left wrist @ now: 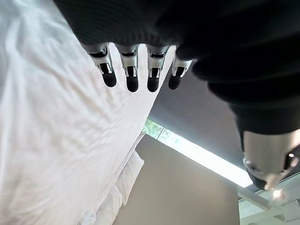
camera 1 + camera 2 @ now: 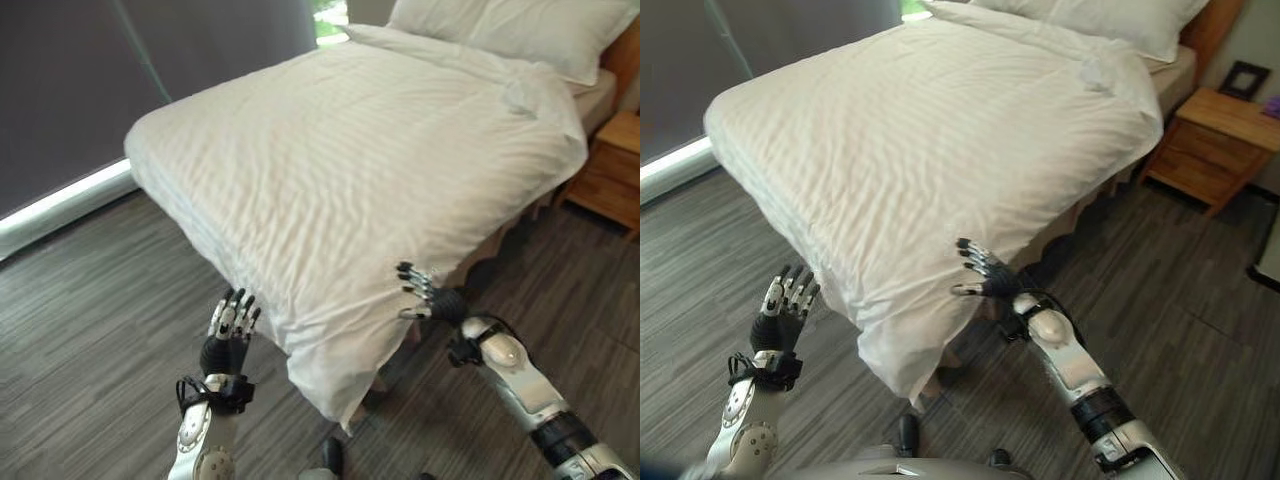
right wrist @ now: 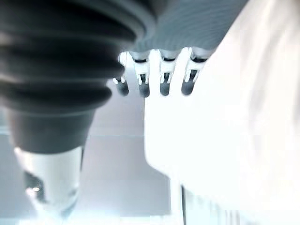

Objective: Making the bed.

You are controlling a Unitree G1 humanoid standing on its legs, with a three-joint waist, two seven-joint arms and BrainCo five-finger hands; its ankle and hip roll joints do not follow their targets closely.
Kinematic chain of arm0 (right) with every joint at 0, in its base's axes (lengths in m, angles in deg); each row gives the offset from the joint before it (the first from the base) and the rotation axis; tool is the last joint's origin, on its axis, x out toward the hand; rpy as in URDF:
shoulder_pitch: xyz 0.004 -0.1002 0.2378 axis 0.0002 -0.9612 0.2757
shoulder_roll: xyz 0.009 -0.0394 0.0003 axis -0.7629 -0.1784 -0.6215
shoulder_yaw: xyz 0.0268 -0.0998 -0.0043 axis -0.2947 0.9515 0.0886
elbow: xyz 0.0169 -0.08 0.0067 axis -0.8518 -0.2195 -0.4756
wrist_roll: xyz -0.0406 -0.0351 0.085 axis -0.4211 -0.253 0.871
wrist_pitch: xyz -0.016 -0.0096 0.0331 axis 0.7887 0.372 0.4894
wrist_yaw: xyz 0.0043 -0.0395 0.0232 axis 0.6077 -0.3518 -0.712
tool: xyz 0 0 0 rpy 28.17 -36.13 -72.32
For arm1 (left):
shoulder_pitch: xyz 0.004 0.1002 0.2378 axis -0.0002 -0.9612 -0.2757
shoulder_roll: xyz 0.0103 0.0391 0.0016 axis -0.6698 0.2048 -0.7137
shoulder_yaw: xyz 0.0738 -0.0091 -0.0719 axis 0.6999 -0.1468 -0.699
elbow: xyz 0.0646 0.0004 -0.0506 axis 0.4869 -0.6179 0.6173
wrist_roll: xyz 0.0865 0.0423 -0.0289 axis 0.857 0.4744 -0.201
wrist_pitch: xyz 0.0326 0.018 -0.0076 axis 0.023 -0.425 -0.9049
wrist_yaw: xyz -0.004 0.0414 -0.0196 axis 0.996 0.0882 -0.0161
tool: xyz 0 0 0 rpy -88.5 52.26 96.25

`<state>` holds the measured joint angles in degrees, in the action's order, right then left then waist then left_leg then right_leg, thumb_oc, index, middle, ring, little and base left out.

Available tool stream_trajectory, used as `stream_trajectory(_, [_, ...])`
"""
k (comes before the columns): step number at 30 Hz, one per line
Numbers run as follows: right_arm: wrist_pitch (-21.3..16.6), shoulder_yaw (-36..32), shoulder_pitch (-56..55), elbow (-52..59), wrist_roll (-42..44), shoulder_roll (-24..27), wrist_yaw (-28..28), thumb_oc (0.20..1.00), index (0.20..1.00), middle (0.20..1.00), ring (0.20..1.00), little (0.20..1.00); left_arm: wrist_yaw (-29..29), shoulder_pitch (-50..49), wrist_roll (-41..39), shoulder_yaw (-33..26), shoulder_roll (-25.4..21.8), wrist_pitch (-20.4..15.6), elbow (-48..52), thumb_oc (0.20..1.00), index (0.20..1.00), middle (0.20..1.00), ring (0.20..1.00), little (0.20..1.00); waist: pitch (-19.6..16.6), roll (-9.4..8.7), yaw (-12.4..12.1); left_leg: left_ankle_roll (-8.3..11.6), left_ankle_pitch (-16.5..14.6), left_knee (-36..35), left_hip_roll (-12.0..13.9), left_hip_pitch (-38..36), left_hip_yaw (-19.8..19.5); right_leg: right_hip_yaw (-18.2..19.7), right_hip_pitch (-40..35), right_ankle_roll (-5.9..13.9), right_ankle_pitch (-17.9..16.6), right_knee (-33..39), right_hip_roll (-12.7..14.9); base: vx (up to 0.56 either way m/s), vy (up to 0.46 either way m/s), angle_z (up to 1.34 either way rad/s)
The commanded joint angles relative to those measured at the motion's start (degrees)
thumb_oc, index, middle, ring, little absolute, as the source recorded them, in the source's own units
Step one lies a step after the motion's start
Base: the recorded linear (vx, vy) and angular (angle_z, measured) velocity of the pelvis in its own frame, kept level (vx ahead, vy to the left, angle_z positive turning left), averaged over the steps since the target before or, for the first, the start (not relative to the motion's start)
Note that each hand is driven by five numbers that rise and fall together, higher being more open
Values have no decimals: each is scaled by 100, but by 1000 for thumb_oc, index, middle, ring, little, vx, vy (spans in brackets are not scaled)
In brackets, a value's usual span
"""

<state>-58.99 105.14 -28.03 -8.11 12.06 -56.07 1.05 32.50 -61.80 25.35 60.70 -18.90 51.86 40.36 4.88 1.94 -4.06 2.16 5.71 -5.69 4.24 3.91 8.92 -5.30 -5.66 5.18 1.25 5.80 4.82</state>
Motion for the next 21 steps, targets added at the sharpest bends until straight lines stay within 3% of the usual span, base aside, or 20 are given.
stream_trajectory(1, [-212, 376, 953, -476, 712, -440, 95, 200, 200, 200, 200, 200, -72, 455, -356, 8, -556, -423, 263, 1000, 1000, 1000, 1000, 1000, 181, -220, -246, 307, 410, 69, 232, 238, -57, -10, -88, 198, -53, -80, 270, -86, -19, 25])
stream_trajectory(2, [-179, 581, 1224, -772, 779, -674, 103, 200, 200, 200, 200, 200, -87, 457, -344, -120, -700, -479, 370, 1000, 1000, 1000, 1000, 1000, 235, -208, -409, 322, 444, 69, 211, 356, -122, -81, -35, 201, -52, -80, 268, -55, -8, 33])
stream_trajectory(3, [-180, 582, 1225, -773, 779, -675, 103, 200, 200, 200, 200, 200, -87, 457, -344, -121, -700, -479, 370, 1000, 1000, 1000, 1000, 1000, 234, -208, -408, 321, 444, 69, 211, 358, -123, -82, -34, 201, -52, -80, 268, -46, -7, 30])
stream_trajectory(8, [-117, 1027, 1794, -1492, 1088, -1403, 119, 200, 200, 200, 200, 200, -361, 537, -438, -869, -1024, -876, 759, 1000, 1000, 1000, 1000, 1000, 290, -165, -854, 358, 492, 69, 205, 557, -169, -178, 80, 207, -40, -80, 264, -21, 14, 7])
stream_trajectory(13, [-120, 1236, 1967, -1633, 1271, -1642, 152, 200, 200, 200, 200, 200, -583, 740, -180, -1029, -1267, -1086, 832, 1000, 1000, 1000, 1000, 1000, 440, -108, -990, 379, 538, 69, 159, 740, -271, -263, 183, 207, -41, -80, 267, -58, 8, 16])
stream_trajectory(21, [-145, 1268, 2406, -2064, 1502, -1832, 352, 200, 200, 200, 200, 200, -745, 1013, -112, -707, -1421, -1200, 848, 1000, 1000, 1000, 1000, 1000, 774, 112, -1145, 384, 622, 69, 73, 1124, -359, -330, 487, 225, -114, -80, 292, -48, 23, 8])
